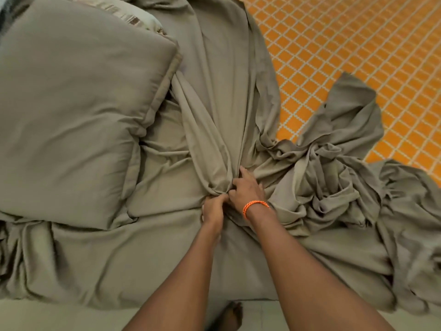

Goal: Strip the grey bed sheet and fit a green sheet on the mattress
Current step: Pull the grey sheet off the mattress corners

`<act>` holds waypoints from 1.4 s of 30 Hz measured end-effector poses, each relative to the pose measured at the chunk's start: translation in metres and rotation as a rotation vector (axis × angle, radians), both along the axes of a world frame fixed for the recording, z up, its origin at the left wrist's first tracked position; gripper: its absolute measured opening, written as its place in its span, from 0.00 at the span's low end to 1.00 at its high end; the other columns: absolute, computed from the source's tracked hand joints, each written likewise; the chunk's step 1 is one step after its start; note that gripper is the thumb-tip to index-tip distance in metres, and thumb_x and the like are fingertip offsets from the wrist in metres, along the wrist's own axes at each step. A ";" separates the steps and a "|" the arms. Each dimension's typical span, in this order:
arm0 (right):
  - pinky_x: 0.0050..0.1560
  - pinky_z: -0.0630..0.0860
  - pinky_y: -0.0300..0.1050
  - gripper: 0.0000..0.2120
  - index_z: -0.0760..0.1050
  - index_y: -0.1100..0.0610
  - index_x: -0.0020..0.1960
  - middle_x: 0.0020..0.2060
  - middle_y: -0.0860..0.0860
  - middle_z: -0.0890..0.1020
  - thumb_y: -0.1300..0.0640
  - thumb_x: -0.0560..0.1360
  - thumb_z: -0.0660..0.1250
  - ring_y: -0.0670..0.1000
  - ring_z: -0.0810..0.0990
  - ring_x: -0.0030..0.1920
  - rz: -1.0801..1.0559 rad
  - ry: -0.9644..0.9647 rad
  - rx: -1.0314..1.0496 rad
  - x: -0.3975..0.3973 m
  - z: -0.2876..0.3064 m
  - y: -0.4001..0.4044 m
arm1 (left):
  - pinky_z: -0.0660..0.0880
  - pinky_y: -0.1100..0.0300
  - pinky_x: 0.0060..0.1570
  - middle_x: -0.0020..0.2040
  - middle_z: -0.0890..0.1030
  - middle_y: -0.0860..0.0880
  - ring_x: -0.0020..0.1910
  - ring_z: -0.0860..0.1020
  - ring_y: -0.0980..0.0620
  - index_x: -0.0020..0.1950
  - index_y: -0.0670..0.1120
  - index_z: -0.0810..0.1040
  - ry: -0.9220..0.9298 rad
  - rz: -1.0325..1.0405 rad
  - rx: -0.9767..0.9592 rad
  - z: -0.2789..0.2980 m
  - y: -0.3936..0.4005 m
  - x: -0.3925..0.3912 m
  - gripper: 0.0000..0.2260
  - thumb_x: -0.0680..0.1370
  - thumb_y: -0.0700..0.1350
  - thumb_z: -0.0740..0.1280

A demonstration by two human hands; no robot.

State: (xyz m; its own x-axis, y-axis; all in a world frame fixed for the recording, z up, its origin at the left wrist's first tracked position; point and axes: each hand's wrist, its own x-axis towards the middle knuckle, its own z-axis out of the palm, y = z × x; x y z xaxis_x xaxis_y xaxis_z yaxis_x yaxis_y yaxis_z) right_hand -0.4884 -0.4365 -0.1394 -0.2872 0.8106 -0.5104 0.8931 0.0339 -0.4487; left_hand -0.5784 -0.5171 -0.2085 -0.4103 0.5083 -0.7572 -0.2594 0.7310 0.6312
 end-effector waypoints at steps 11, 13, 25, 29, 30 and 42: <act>0.45 0.81 0.52 0.09 0.78 0.54 0.42 0.44 0.62 0.85 0.58 0.77 0.61 0.64 0.84 0.45 -0.026 0.007 -0.125 -0.019 0.017 0.090 | 0.67 0.48 0.70 0.61 0.69 0.46 0.65 0.71 0.41 0.43 0.51 0.69 0.125 -0.204 -0.285 0.053 0.023 0.009 0.12 0.82 0.55 0.67; 0.42 0.79 0.53 0.07 0.74 0.55 0.40 0.42 0.58 0.81 0.59 0.76 0.60 0.64 0.81 0.44 -0.159 0.005 0.177 -0.022 0.020 0.116 | 0.63 0.50 0.72 0.64 0.66 0.46 0.67 0.68 0.41 0.37 0.51 0.69 0.172 -0.297 -0.333 0.053 0.029 0.011 0.16 0.84 0.54 0.64; 0.59 0.74 0.51 0.30 0.60 0.52 0.81 0.66 0.59 0.78 0.64 0.81 0.57 0.62 0.78 0.62 -0.596 0.079 0.101 -0.027 -0.021 0.186 | 0.64 0.51 0.69 0.65 0.64 0.48 0.65 0.66 0.44 0.43 0.56 0.76 0.210 -0.482 -0.380 0.042 0.034 0.009 0.13 0.85 0.57 0.61; 0.44 0.76 0.34 0.26 0.84 0.59 0.62 0.55 0.55 0.86 0.75 0.76 0.54 0.44 0.84 0.46 -0.198 0.207 -0.237 -0.029 -0.013 0.167 | 0.77 0.53 0.53 0.46 0.85 0.42 0.48 0.82 0.46 0.31 0.50 0.82 0.045 -0.494 -0.171 0.073 0.048 -0.042 0.17 0.72 0.59 0.64; 0.38 0.74 0.33 0.26 0.86 0.60 0.59 0.52 0.54 0.86 0.76 0.75 0.55 0.37 0.80 0.38 -0.091 0.206 -0.360 -0.036 -0.007 0.160 | 0.76 0.52 0.44 0.38 0.84 0.43 0.41 0.83 0.44 0.31 0.46 0.80 0.241 -0.461 -0.138 0.082 0.057 -0.059 0.17 0.72 0.56 0.64; 0.41 0.66 0.42 0.18 0.68 0.52 0.37 0.34 0.49 0.71 0.64 0.84 0.58 0.48 0.70 0.34 -0.140 0.138 -0.187 -0.047 0.001 0.225 | 0.73 0.52 0.66 0.65 0.80 0.51 0.65 0.77 0.53 0.69 0.49 0.77 0.496 -0.529 0.614 0.063 0.257 -0.036 0.15 0.86 0.46 0.56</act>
State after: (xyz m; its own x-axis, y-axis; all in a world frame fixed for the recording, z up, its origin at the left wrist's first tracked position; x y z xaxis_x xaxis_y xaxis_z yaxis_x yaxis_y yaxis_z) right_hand -0.5352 -0.2114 -0.1386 -0.2563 0.7426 -0.6187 0.8134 -0.1800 -0.5531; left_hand -0.6144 -0.2597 -0.1458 -0.2157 0.9717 -0.0968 0.4116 0.1804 0.8934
